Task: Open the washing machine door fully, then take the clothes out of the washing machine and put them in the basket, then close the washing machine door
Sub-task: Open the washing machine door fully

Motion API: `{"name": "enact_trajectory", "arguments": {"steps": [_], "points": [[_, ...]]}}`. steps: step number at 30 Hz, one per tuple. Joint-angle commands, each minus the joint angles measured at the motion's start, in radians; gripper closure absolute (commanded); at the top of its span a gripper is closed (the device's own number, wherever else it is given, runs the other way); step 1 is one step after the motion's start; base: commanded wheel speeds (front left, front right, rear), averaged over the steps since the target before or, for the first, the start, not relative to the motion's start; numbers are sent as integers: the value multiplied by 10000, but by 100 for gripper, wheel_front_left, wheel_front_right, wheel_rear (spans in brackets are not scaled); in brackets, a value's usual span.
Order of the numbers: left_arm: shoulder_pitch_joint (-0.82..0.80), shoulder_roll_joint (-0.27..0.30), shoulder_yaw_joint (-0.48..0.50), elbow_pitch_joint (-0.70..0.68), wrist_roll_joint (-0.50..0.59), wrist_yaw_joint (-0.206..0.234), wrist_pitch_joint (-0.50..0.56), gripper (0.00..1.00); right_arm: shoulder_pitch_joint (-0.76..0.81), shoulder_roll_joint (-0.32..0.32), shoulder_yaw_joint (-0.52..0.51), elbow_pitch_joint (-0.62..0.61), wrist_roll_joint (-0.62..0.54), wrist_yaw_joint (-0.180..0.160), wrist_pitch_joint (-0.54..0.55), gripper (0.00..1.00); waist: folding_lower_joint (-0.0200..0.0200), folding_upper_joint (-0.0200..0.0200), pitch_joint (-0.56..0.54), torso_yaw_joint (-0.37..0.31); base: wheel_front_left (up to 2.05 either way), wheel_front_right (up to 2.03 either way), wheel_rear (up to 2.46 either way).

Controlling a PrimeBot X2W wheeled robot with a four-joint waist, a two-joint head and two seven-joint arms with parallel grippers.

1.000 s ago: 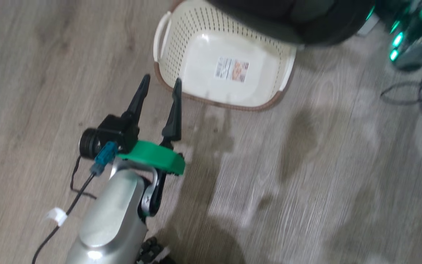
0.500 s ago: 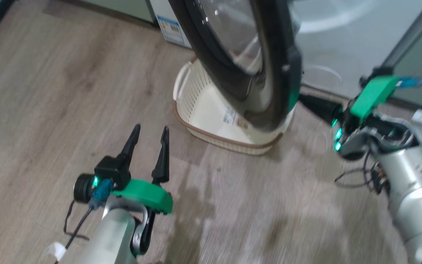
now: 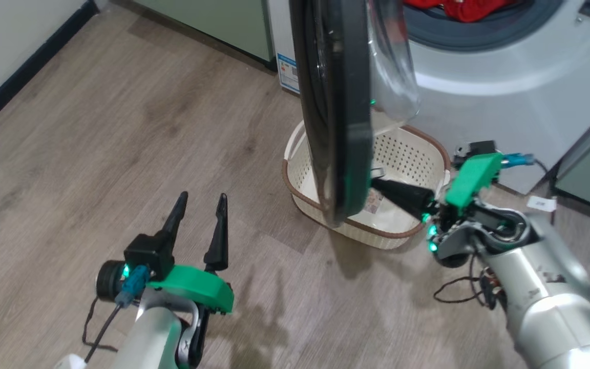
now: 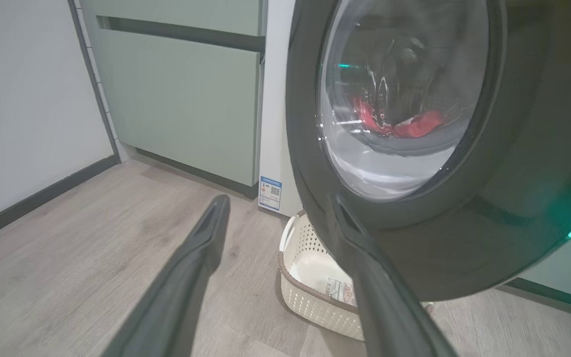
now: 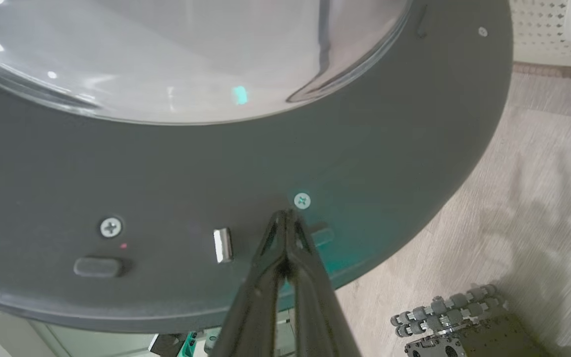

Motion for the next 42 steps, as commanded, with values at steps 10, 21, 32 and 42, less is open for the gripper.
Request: {"name": "enact_trajectory", "arguments": {"steps": [10,21,32,42], "points": [[0,148,692,-535,125,105,-67,0,-109,635,713,-41,126,77,-16,100,1,-1,-24,78,0,0,0],[183,148,1138,-299,438,-194,-67,0,487,485,383,-193,-7,77,-1003,0,1,-1,-730,-154,0,0,0],[288,162,2497,-214,1297,-860,-67,0,1345,130,-7,-1033,-516,77,-2788,0,1,-1,-1310,-1710,0,0,0],[259,209,3357,-143,1678,-1220,-67,0,2208,-672,-172,-2182,-1373,77,-6285,0,1,-1,-1588,-3080,0,0,0]]}}
